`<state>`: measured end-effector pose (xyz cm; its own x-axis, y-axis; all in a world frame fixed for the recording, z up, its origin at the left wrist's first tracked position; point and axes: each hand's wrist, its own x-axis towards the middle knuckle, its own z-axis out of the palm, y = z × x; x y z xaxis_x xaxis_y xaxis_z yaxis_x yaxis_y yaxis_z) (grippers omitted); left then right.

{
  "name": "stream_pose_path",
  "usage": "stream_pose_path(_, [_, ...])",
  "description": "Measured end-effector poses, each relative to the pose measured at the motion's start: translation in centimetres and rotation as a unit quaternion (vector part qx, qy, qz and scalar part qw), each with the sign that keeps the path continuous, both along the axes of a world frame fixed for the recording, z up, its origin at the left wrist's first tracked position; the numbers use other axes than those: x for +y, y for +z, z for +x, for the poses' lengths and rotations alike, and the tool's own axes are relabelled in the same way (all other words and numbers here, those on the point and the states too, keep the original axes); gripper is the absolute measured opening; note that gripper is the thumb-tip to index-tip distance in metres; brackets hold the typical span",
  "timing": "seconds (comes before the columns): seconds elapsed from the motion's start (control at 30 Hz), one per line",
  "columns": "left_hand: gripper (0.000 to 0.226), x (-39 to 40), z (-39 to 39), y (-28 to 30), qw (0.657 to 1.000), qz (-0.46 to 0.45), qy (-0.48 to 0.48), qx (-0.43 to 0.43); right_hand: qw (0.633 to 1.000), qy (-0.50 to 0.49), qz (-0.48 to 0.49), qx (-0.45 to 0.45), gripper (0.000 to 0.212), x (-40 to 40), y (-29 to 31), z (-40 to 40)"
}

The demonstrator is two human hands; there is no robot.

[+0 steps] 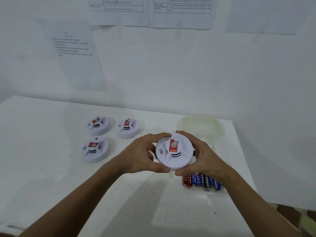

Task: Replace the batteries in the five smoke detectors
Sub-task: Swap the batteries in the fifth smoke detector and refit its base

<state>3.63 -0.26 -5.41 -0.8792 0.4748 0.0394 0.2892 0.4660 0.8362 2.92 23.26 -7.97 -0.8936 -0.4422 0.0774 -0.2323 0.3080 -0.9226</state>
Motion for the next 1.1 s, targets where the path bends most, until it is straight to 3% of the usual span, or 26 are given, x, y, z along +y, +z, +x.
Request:
stream_pose_path(0.4, [0.076, -0.9, -0.2, 2.2, 0.997, -0.034, -0.021, 0.058, 0.999, -0.011, 0.006, 0.033, 0.099, -1.5, 0.1, 0.0])
stream_pose_path(0.7, [0.074, -2.4, -0.8, 1.2, 0.999, 0.003, -0.027, 0.037, 0.999, -0.012, 0.016, 0.034, 0.1, -2.7, 0.2, -0.3])
stream_pose_path(1.1, [0.075, -5.0, -3.2, 0.4, 0.999, -0.013, -0.039, 0.035, 0.998, -0.033, 0.036, 0.038, 0.098, -5.5, -0.2, -1.5])
